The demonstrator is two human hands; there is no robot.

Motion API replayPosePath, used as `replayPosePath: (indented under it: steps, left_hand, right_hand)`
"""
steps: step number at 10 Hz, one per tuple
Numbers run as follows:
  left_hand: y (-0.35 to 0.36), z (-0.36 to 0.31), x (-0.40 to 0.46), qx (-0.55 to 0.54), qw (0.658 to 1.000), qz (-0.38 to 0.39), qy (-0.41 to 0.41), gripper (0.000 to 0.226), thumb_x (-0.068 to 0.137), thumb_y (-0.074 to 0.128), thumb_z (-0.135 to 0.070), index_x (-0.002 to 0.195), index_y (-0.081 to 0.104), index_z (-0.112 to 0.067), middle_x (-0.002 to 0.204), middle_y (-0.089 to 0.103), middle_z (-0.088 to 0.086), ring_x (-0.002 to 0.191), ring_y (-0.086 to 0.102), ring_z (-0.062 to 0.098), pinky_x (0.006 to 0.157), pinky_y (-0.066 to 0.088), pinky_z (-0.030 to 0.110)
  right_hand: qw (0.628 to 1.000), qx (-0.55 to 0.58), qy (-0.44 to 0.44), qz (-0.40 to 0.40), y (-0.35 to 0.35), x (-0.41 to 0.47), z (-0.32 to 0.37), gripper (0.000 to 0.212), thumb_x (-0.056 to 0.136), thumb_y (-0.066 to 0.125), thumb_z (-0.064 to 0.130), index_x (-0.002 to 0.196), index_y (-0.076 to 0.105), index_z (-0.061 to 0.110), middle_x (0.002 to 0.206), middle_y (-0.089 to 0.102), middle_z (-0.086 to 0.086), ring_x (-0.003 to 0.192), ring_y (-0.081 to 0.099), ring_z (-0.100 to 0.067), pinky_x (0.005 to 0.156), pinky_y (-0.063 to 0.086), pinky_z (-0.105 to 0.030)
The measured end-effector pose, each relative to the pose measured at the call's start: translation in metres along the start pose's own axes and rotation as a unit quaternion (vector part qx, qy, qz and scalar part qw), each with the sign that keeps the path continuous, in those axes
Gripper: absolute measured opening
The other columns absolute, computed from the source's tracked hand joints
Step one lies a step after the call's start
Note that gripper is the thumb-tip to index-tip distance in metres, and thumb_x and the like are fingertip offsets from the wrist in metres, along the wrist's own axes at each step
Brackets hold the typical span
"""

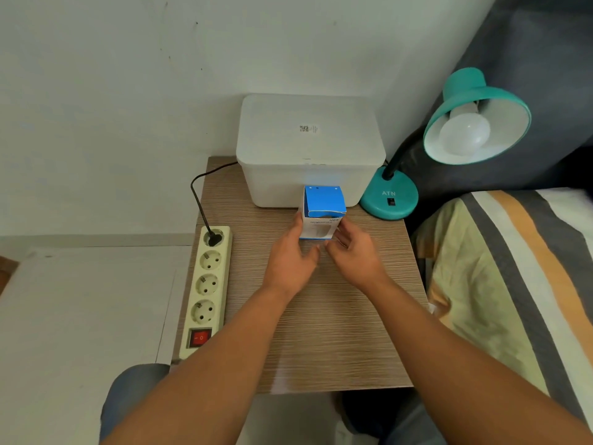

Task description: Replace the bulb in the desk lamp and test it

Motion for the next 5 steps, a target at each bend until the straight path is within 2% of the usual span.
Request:
replayPosePath:
  steps: [1,2,3,4,5]
  left_hand:
    - [-0.001,-0.001,-0.002,0.009,1.0,-0.004,-0.001,0.065,0.088,0.066,-0.02,0.147,0.041,-0.03,0.13,0.061,-0.012,0.115,0.06,0.007,0.096,0.053,0.036]
    - [0.002,0.001,-0.004,0.024,1.0,0.008,-0.006,0.069,0.086,0.066,-0.022,0.148,0.039,-0.029,0.13,0.061,-0.01,0.111,0.063,0.016,0.095,0.053,0.037]
    - [0.0,-0.001,-0.01,0.04,0.998,0.033,-0.025,0.076,0.082,0.064,-0.022,0.151,0.032,-0.026,0.139,0.055,-0.005,0.115,0.061,0.025,0.101,0.049,0.04]
    - [-0.006,-0.003,-0.019,0.059,0.997,0.025,-0.032,0.08,0.089,0.064,-0.02,0.157,0.022,-0.017,0.158,0.036,0.002,0.138,0.044,0.021,0.115,0.032,0.028]
    - [-0.01,-0.008,-0.036,0.061,0.997,0.036,-0.043,0.078,0.094,0.062,-0.023,0.158,0.017,-0.013,0.163,0.025,0.003,0.149,0.024,0.018,0.115,0.017,0.021]
  right_hand:
    - [1.0,-0.003,0.0,0.006,0.001,-0.001,0.002,0.051,0.088,0.061,0.003,0.134,0.055,0.025,0.119,0.067,0.016,0.111,0.061,0.007,0.099,0.049,-0.021]
    - [1.0,-0.013,0.013,0.009,0.001,0.0,-0.002,0.054,0.087,0.06,0.007,0.136,0.053,0.029,0.119,0.066,0.021,0.11,0.06,0.01,0.1,0.05,-0.024]
    - [0.999,-0.035,0.04,0.009,0.0,-0.005,-0.007,0.069,0.084,0.062,0.016,0.148,0.04,0.03,0.134,0.06,0.016,0.124,0.056,-0.003,0.107,0.047,-0.035]
    - [0.995,-0.057,0.084,0.004,-0.004,-0.014,-0.015,0.083,0.088,0.065,0.023,0.157,0.019,0.017,0.156,0.038,-0.007,0.143,0.039,-0.021,0.115,0.037,-0.043]
    - [0.993,-0.083,0.081,0.005,-0.006,-0.028,-0.019,0.081,0.092,0.063,0.025,0.157,0.016,0.015,0.16,0.03,-0.011,0.147,0.032,-0.023,0.118,0.032,-0.044]
Point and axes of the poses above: each hand's wrist, its own x-axis towards the middle knuckle, its own y-axis out of the palm, z = x × y, the point moved 7 cm from there along x, towards the middle knuckle
